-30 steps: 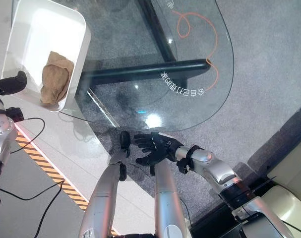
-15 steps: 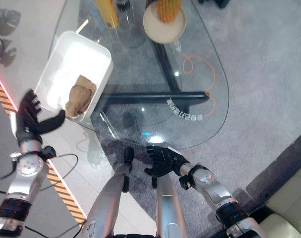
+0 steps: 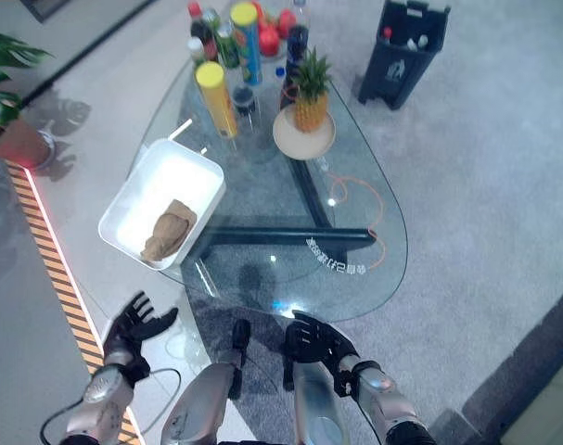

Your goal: Wipe the table with a cloth and put it in the basket.

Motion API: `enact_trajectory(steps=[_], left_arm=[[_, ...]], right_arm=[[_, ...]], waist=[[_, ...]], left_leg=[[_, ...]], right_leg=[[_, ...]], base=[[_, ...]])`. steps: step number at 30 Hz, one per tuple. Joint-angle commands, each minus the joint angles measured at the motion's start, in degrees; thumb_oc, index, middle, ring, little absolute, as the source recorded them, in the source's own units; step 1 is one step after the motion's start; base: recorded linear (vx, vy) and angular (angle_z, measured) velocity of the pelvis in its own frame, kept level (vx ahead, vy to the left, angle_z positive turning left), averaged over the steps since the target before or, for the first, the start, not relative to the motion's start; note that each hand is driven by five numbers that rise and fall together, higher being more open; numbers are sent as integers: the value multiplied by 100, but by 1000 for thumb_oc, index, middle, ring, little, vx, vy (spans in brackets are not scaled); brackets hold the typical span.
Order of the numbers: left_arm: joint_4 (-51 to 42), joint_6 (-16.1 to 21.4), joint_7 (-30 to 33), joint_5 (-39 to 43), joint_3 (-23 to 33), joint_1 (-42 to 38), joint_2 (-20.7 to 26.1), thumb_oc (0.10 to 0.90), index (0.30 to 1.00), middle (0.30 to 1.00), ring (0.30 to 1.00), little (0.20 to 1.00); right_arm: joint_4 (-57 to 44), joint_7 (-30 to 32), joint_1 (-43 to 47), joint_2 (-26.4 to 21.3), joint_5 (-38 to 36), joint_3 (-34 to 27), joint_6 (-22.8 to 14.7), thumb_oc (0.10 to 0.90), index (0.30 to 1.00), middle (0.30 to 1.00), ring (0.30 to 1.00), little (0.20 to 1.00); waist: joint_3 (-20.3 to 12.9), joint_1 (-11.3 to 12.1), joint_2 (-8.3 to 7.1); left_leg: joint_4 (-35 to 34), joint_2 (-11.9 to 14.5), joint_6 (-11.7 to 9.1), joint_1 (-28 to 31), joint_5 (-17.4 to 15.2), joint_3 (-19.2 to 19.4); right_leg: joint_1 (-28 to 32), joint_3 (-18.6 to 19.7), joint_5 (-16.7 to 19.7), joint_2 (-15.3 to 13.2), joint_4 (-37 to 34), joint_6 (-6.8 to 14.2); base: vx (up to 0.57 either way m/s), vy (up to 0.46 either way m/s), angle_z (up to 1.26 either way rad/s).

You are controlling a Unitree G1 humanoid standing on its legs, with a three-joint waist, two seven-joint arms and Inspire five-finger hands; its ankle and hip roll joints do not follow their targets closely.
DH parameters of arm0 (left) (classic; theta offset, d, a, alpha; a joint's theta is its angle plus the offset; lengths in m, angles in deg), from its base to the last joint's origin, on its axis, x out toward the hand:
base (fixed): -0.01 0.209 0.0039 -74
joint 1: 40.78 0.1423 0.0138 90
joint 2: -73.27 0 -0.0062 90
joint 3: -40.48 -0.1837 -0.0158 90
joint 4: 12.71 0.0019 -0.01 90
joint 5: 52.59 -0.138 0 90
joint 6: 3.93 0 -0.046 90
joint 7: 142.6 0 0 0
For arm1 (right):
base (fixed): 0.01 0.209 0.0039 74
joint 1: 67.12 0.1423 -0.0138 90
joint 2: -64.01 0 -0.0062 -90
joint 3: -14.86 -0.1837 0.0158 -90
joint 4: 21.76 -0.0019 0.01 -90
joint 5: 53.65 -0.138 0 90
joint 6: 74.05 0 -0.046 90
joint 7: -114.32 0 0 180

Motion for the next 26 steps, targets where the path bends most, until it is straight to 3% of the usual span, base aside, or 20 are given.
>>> enact_trajectory(steps=[1, 4, 6, 8, 11, 15, 19, 26], left_arm=[[81, 37, -364, -361, -127, 131, 235, 800, 900, 900, 900, 900], [923, -133, -307, -435, -264, 5, 64, 800, 900, 900, 900, 900], [1830, 15, -485, -581, -320, -214, -96, 800, 900, 900, 900, 900], [2295, -135, -577, -696, -471, -388, -153, 800, 900, 900, 900, 900], [2862, -83, -818, -627, -481, -517, -258, 800, 900, 900, 900, 900], [3152, -150, -1041, -651, -487, -613, -344, 800, 900, 900, 900, 900], [3295, -257, -1113, -626, -448, -614, -379, 800, 900, 900, 900, 900], [3385, -255, -1136, -726, -409, -560, -380, 800, 900, 900, 900, 900]], right_arm=[[50, 376, -231, 71, 26, 28, -226, 800, 900, 900, 900, 900], [618, 826, -163, 227, -51, -2, -96, 800, 900, 900, 900, 900], [1509, 1101, -49, 344, 606, 74, -258, 800, 900, 900, 900, 900], [2150, 1194, 50, 456, 809, 127, 31, 800, 900, 900, 900, 900], [2857, 1048, 100, 602, 893, 46, 125, 800, 900, 900, 900, 900], [3183, 995, 70, 726, 310, -249, 279, 800, 900, 900, 900, 900], [3301, 1046, 57, 718, 817, -310, 151, 800, 900, 900, 900, 900], [3438, 987, 50, 775, 947, -250, 325, 800, 900, 900, 900, 900]], waist=[[-515, -7, -378], [-727, -50, -390], [-960, -90, -389], [-1111, -117, -374], [-1264, -155, -317], [-1369, -200, -250], [-1457, -250, -196], [-1586, -273, -157]], left_leg=[[367, -390, 171, 43, -389, -48], [265, -350, 189, 249, -405, -40], [155, -298, 191, 434, -445, 7], [48, -249, 189, 571, -447, 45], [-155, -203, 184, 781, -434, 57], [-326, -168, 171, 934, -415, 92], [-496, -145, 158, 1059, -407, 166], [-581, -131, 183, 1146, -425, 240]], right_leg=[[902, -354, 333, -90, -924, 217], [1062, -301, 343, -70, -991, 236], [1202, -270, 335, -69, -1074, 255], [1321, -219, 363, -60, -1180, 272], [1487, -174, 379, -54, -1324, 295], [1605, -150, 428, -78, -1476, 326], [1687, -115, 516, -117, -1673, 377], [1735, -109, 521, -165, -1730, 396]], base=[[58, -48, 2], [67, -34, -1], [88, -16, -2], [63, -10, -2], [58, 11, -4], [16, 8, -9], [9, 12, -4], [19, 17, -6]])
